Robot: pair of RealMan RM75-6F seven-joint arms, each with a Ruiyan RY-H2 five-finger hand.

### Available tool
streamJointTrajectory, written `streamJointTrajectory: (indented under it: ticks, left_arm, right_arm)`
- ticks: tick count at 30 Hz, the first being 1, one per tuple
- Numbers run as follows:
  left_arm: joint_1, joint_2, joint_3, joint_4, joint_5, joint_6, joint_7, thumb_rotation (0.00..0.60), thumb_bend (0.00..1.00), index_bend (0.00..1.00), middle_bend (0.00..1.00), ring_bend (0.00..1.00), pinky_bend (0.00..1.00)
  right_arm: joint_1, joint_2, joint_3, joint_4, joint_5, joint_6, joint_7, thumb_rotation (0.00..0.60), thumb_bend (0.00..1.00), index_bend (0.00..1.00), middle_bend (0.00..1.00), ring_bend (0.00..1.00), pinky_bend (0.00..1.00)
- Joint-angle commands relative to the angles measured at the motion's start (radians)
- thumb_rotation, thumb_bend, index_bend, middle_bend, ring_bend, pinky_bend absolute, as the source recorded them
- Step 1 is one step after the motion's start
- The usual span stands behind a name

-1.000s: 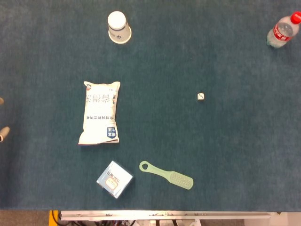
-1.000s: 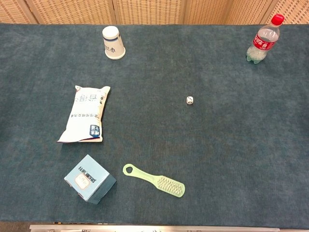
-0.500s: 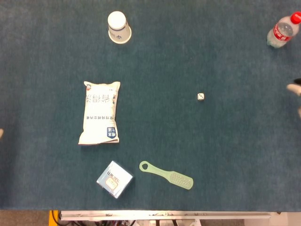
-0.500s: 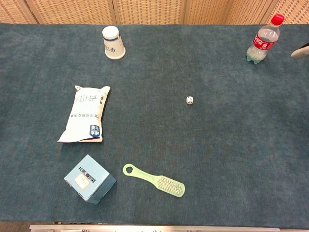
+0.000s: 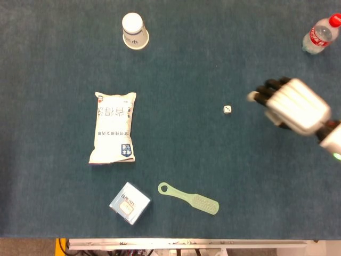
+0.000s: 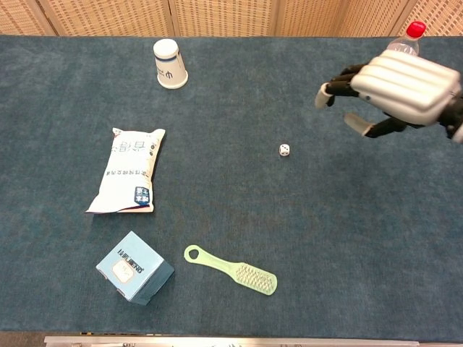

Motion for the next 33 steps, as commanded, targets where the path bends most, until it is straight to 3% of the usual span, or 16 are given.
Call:
streamJointTrajectory:
  ticks: [1, 7, 14, 24, 33]
  left_arm:
    - [0.004, -0.003, 0.004, 0.016, 0.000, -0.001, -0.015, 0.600, 0.00, 0.37, 0.28, 0.22, 0.37]
    - [0.008, -0.005, 0.008, 0.035, 0.005, -0.002, -0.042, 0.600, 0.00, 0.37, 0.28, 0.22, 0.37]
    - [0.009, 0.000, 0.009, 0.036, 0.010, -0.002, -0.059, 0.600, 0.00, 0.37, 0.28, 0.22, 0.37]
    - [0.013, 0.004, 0.007, 0.034, 0.005, -0.005, -0.064, 0.600, 0.00, 0.37, 0.28, 0.22, 0.37]
    - [0.012, 0.004, 0.006, 0.034, -0.002, -0.015, -0.059, 0.600, 0.00, 0.37, 0.27, 0.22, 0.37]
  right_arm:
    - [0.086, -0.071, 0.053, 0.011, 0.096, -0.114, -0.077, 0.600, 1.00, 0.37, 0.52, 0.45, 0.59]
    - [0.158, -0.158, 0.071, 0.081, 0.182, -0.204, -0.216, 0.600, 1.00, 0.41, 0.63, 0.67, 0.76]
    - [0.198, -0.235, 0.049, 0.119, 0.270, -0.242, -0.439, 0.600, 1.00, 0.45, 0.83, 0.86, 0.90]
    - [0.225, -0.274, -0.002, 0.129, 0.452, -0.245, -0.714, 0.600, 1.00, 0.46, 0.91, 0.92, 0.94]
    - [0.252, -0.303, -0.022, 0.127, 0.515, -0.224, -0.726, 0.600, 1.00, 0.46, 0.91, 0.92, 0.94]
